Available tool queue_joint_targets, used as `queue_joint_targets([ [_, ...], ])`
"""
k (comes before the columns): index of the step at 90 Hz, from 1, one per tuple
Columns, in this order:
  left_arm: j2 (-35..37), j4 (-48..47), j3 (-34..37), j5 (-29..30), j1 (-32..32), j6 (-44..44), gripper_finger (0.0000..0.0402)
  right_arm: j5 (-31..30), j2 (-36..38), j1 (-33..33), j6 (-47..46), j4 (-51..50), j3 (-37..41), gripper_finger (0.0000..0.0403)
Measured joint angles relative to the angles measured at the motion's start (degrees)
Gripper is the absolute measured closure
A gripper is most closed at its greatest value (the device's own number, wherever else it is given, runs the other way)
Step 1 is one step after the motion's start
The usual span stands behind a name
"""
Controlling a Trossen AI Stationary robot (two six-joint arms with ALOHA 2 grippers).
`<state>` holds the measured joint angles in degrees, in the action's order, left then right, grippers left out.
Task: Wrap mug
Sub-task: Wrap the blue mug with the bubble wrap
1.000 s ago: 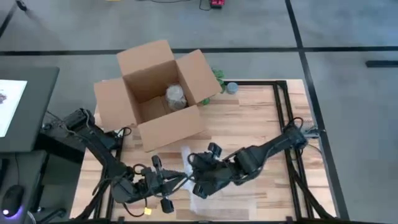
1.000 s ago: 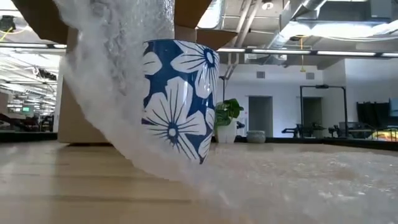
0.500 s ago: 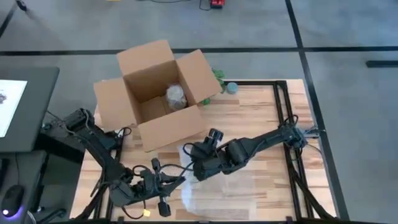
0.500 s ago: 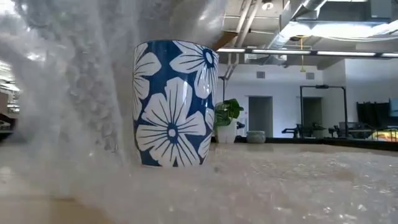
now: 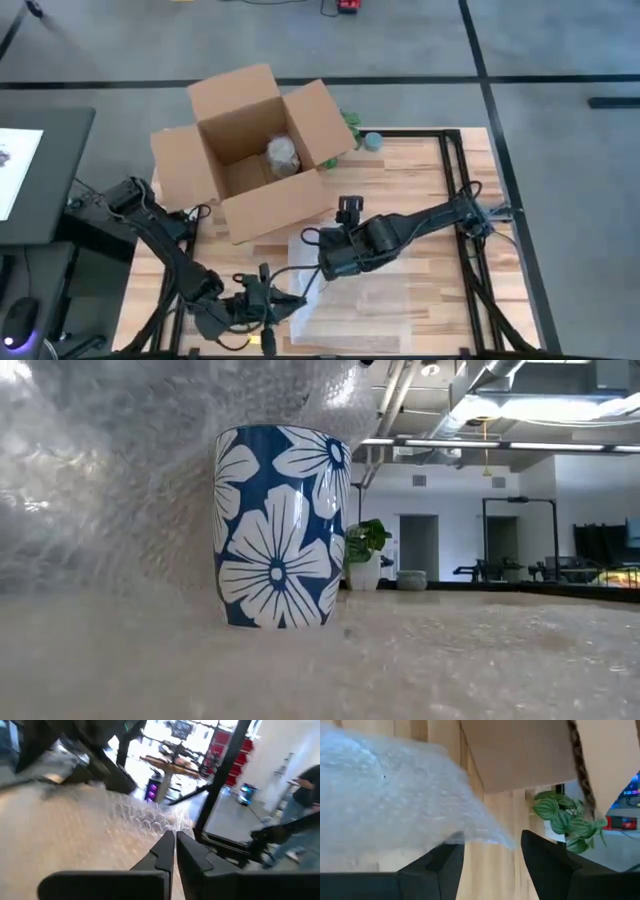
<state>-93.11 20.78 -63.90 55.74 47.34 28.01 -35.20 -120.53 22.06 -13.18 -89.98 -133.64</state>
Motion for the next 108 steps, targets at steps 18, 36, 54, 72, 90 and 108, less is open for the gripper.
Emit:
queue_joint_targets([
  [18, -0.8, -0.4, 0.0, -0.9, -0.9, 3.7, 0.0401, -0.8, 0.2, 2.0, 0.8, 0.3, 1.9, 0.0286],
  [36, -0.8, -0.6, 0.0, -1.7, -2.1, 6.4, 0.0401, 0.8, 0.0, 3.8, -2.1, -0.1, 9.9, 0.0364],
  [54, -0.8, -0.9, 0.0, -4.9, -3.7, 8.2, 0.0401, 1.5, 0.1, 6.1, -5.5, 0.0, 16.8, 0.0396],
  [72, -0.8, -0.9, 0.0, -8.0, -4.6, 8.5, 0.0368, 2.2, 2.7, 8.5, -8.1, 0.1, 24.1, 0.0402],
  [90, 0.2, -1.1, 0.0, -16.5, -4.0, 7.6, 0.0333, 2.2, 8.3, 11.6, -13.9, 0.7, 35.1, 0.0402],
  [108, 2.2, -4.8, 0.0, -18.2, -1.0, 10.0, 0.0340, 5.0, 12.0, 14.7, -17.0, 6.0, 43.7, 0.0401],
])
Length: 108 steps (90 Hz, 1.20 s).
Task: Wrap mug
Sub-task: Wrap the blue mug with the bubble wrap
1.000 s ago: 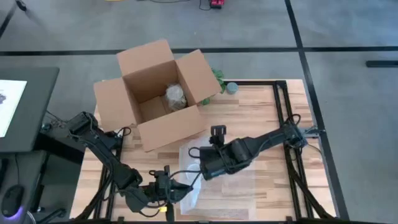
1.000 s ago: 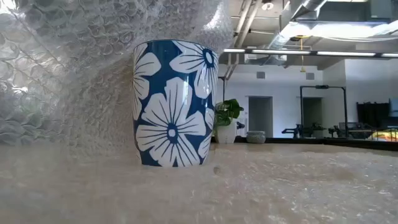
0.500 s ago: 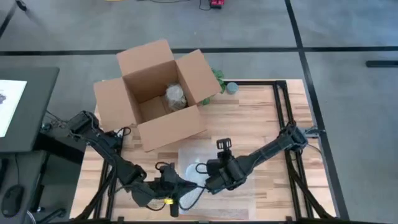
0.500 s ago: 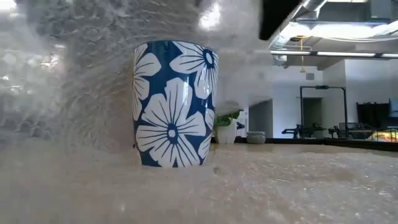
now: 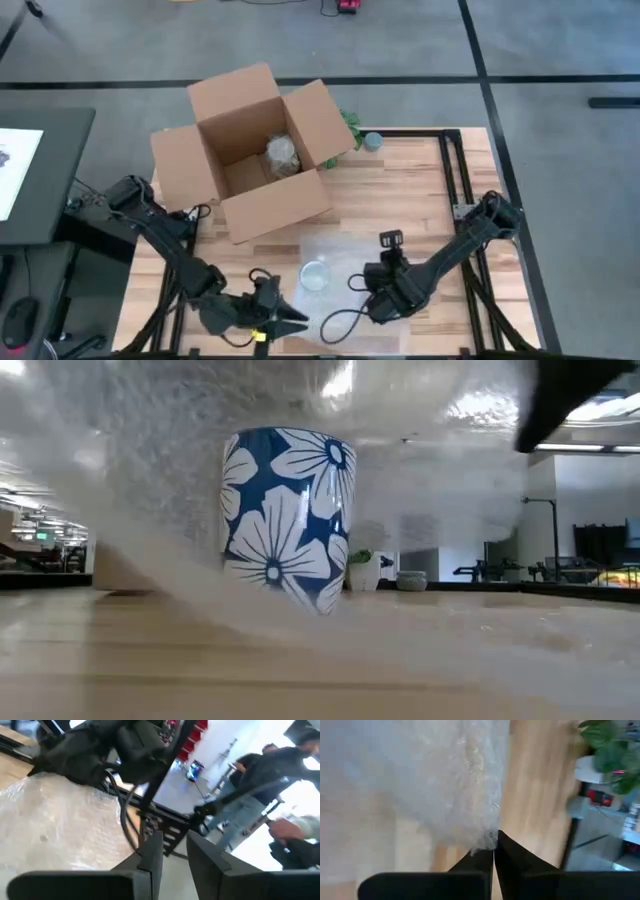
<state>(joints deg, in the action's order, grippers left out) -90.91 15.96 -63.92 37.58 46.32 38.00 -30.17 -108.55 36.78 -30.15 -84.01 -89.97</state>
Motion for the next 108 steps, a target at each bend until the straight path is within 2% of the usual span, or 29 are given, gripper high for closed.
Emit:
queue_joint_targets([
  [13, 0.0, -2.5, 0.0, 0.7, 1.0, 4.1, 0.0351, 4.2, -0.1, 1.6, 0.5, 5.2, 5.5, 0.0388],
  [26, 0.0, -8.6, 0.0, 0.7, 1.6, 9.7, 0.0357, 7.7, -0.2, 2.8, 1.1, 9.5, 8.8, 0.0352],
  [39, 0.0, -14.8, 0.0, 0.8, 1.6, 15.1, 0.0361, 11.2, 0.5, 3.0, 5.2, 8.5, 7.5, 0.0310],
  [52, 0.0, -22.1, 0.0, 0.8, 1.6, 22.3, 0.0366, 11.9, 4.5, 2.7, 6.6, 4.5, 2.0, 0.0290],
  [64, -1.4, -26.6, 0.0, 0.8, 1.6, 27.1, 0.0373, 15.2, 9.5, -0.4, 6.7, 9.0, -3.8, 0.0288],
  [78, -5.6, -28.6, 0.1, -0.7, 1.5, 31.1, 0.0382, 18.4, 11.3, -5.6, 4.8, 24.3, -6.3, 0.0298],
  [92, -10.2, -29.8, 0.1, -4.6, 1.5, 35.8, 0.0390, 19.8, 5.7, -9.1, 4.9, 35.9, -9.0, 0.0320],
  [108, -10.7, -33.5, 0.1, -8.9, 2.4, 35.6, 0.0400, 19.7, -4.6, -12.4, 1.6, 33.0, -18.5, 0.0347],
])
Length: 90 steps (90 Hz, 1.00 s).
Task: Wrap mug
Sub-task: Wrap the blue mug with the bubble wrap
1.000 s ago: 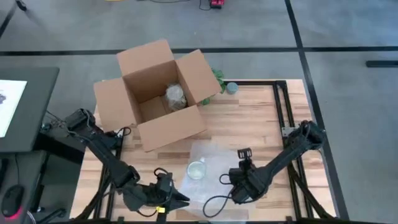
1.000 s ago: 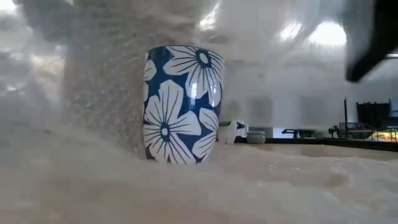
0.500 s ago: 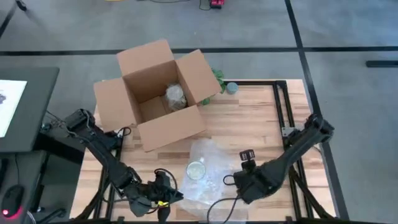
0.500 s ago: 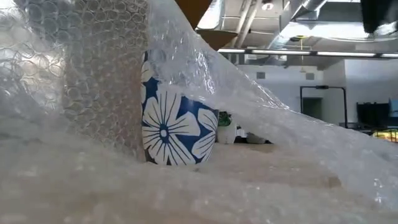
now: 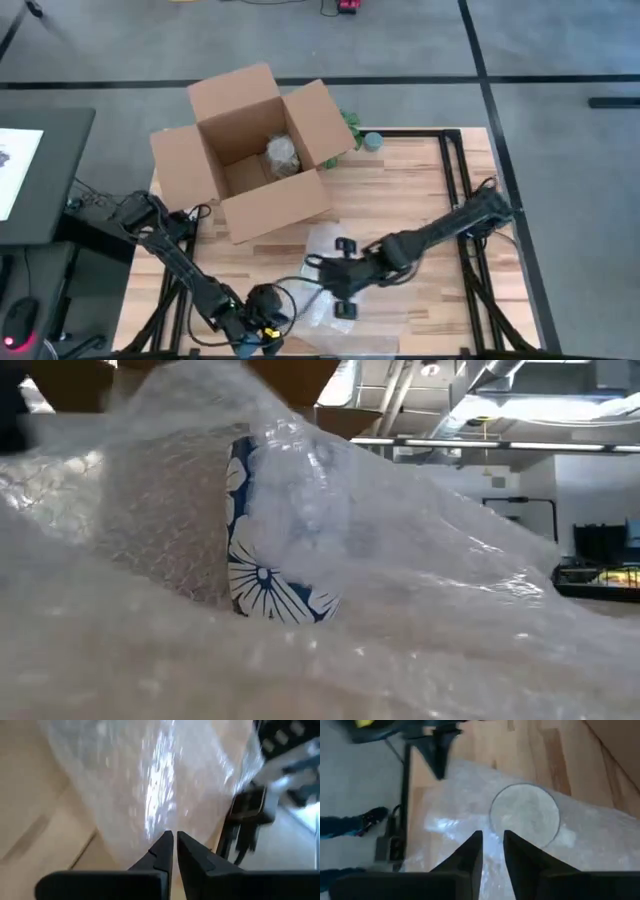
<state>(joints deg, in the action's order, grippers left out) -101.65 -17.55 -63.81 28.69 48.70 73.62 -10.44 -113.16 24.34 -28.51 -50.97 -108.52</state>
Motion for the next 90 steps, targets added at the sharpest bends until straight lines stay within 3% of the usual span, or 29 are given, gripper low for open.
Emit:
queue_joint_targets([
  [19, 6.3, -4.8, 0.0, -1.8, 2.8, -4.6, 0.0401, 0.3, -11.4, -4.2, -6.7, -11.1, -12.7, 0.0377],
  [31, 10.9, -10.1, 0.0, -1.8, 5.0, -4.9, 0.0401, 5.6, -15.5, -6.0, -8.9, -12.7, -17.3, 0.0399],
  [43, 14.6, -13.6, 0.0, -1.8, 7.3, -4.9, 0.0401, 10.1, -19.3, -6.1, -9.1, -13.8, -17.9, 0.0401],
  [90, 18.9, -14.8, -0.1, 1.8, 10.0, -6.1, 0.0401, 11.0, -27.1, -7.7, -6.4, -14.6, -18.2, 0.0403],
])
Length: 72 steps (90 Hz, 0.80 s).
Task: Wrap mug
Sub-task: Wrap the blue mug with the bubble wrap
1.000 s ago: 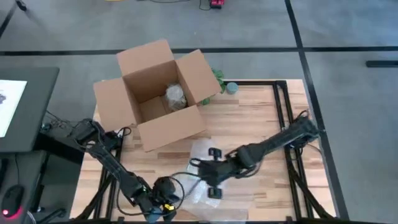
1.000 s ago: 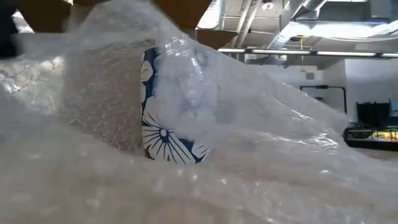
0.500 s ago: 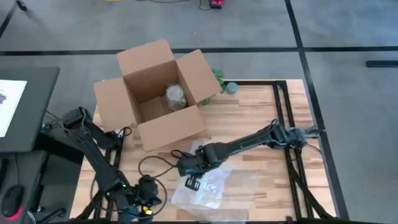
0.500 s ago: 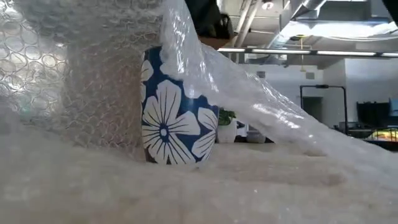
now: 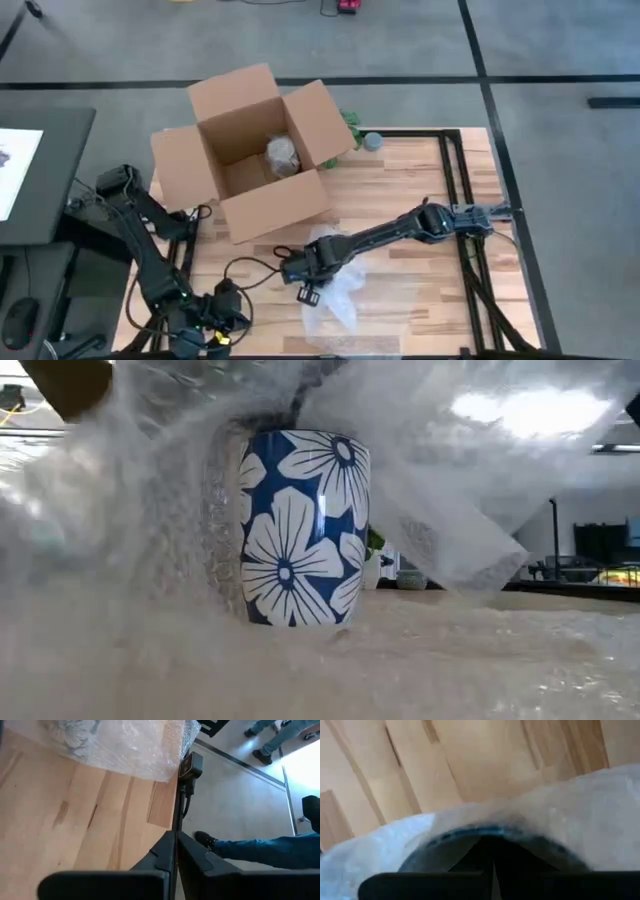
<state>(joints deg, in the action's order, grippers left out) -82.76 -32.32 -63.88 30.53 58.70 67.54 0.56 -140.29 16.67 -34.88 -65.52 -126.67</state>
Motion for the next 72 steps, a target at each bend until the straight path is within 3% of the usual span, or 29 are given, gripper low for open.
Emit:
queue_joint_targets([
  [16, 0.0, 0.0, 0.0, 0.5, -0.2, 0.9, 0.0401, 0.2, -0.1, 0.0, 1.7, -0.8, -0.7, 0.0403],
  [35, 0.0, 0.0, 0.0, 1.2, -0.2, 1.6, 0.0401, 0.2, -0.3, -0.3, 2.0, -9.1, -8.0, 0.0403],
  [72, -0.1, -0.3, 0.0, 1.7, -0.2, 2.1, 0.0401, 0.7, 6.5, -0.9, 0.1, -12.2, -8.2, 0.0403],
])
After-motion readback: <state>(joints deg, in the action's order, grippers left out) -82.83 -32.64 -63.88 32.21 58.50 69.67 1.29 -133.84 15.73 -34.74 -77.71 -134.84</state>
